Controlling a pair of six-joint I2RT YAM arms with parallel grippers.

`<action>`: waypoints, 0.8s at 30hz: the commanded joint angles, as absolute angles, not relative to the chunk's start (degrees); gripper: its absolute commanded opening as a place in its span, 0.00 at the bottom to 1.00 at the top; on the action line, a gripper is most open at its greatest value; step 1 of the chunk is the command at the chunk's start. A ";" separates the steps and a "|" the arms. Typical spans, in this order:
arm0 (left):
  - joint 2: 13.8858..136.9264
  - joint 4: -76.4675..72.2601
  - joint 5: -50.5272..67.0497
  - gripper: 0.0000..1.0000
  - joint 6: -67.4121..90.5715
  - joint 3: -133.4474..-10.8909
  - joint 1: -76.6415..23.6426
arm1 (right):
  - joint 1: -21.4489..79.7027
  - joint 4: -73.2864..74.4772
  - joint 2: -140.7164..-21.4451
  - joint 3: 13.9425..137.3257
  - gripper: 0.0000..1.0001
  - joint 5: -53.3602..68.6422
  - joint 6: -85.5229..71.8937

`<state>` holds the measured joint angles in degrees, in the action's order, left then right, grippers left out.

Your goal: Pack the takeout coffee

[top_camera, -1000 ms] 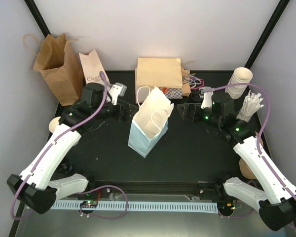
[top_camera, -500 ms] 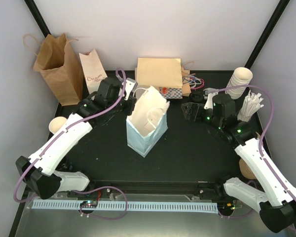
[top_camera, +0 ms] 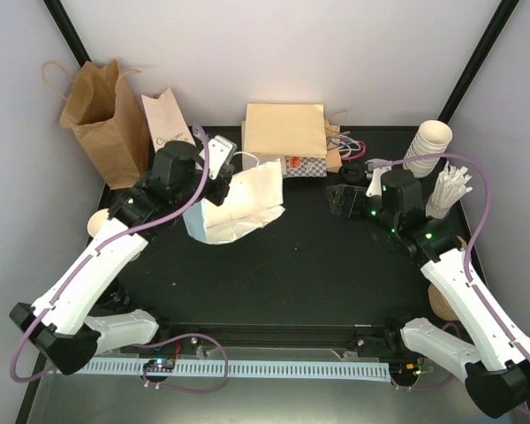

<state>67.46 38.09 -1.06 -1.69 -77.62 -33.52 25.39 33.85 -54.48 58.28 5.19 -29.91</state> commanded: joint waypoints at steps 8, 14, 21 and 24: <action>61.23 31.11 9.94 0.01 -5.65 -66.66 -34.98 | 25.75 33.73 -56.88 55.26 1.00 8.35 -27.46; 60.77 34.29 11.55 0.02 -5.83 -65.84 -36.48 | 25.76 34.56 -58.10 54.81 1.00 11.61 -25.35; 58.20 33.41 10.93 0.01 -7.64 -62.09 -40.03 | 26.24 32.72 -59.24 53.32 1.00 20.36 -23.39; 57.76 33.40 9.84 0.02 -7.65 -61.88 -40.38 | 27.28 32.91 -59.79 52.78 1.00 18.86 -23.13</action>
